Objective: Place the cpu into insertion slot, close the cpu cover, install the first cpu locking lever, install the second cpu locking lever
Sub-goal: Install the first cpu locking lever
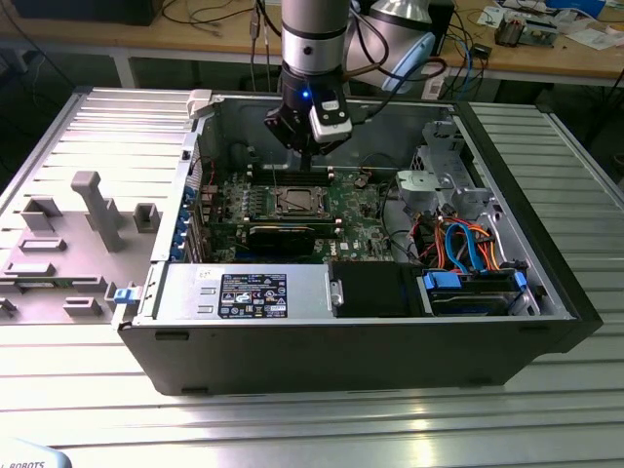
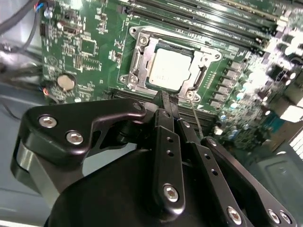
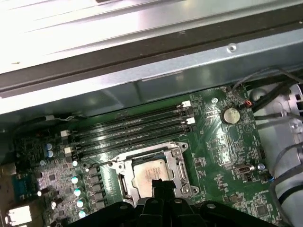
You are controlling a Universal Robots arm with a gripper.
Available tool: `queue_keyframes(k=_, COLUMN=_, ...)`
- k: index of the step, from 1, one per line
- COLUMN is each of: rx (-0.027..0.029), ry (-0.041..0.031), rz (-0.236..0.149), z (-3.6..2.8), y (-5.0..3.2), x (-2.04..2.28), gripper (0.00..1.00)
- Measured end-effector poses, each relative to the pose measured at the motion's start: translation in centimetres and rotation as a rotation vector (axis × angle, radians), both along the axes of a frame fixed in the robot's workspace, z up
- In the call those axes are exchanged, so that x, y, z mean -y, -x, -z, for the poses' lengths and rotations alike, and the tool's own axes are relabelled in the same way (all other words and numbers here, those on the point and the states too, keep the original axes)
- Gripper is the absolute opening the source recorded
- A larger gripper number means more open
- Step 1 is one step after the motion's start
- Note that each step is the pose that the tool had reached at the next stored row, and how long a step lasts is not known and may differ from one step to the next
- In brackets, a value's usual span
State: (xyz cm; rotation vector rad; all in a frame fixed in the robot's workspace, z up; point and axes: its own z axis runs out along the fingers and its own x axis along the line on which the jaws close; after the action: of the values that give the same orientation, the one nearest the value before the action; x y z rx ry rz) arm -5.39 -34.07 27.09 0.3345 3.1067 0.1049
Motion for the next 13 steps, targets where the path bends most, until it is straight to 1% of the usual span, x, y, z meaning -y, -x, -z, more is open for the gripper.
queue_keyframes(k=1, rx=0.0000, ry=0.0000, rz=-0.020, z=0.01, y=0.00, x=0.00, gripper=0.11)
queue_keyframes(k=2, rx=-0.0001, ry=0.0000, rz=-0.054, z=0.01, y=0.00, x=0.00, gripper=0.11)
queue_keyframes(k=3, rx=0.0000, ry=0.0000, rz=-0.073, z=0.01, y=0.00, x=0.00, gripper=0.11)
queue_keyframes(k=7, rx=-0.0001, ry=0.0000, rz=-0.106, z=0.01, y=0.01, x=0.00, gripper=0.11)
queue_keyframes(k=8, rx=0.0000, ry=-0.0001, rz=-0.122, z=0.02, y=0.00, x=0.00, gripper=0.11)
queue_keyframes(k=9, rx=0.0001, ry=-0.0001, rz=-0.152, z=0.04, y=0.00, x=0.00, gripper=0.11)
queue_keyframes(k=11, rx=0.0000, ry=0.0000, rz=-0.191, z=0.07, y=0.01, x=0.00, gripper=0.11)
queue_keyframes(k=12, rx=-0.0001, ry=0.0001, rz=-0.226, z=0.08, y=0.01, x=0.00, gripper=0.11)
queue_keyframes(k=13, rx=0.0000, ry=0.0001, rz=-0.235, z=0.09, y=0.01, x=0.00, gripper=0.11)
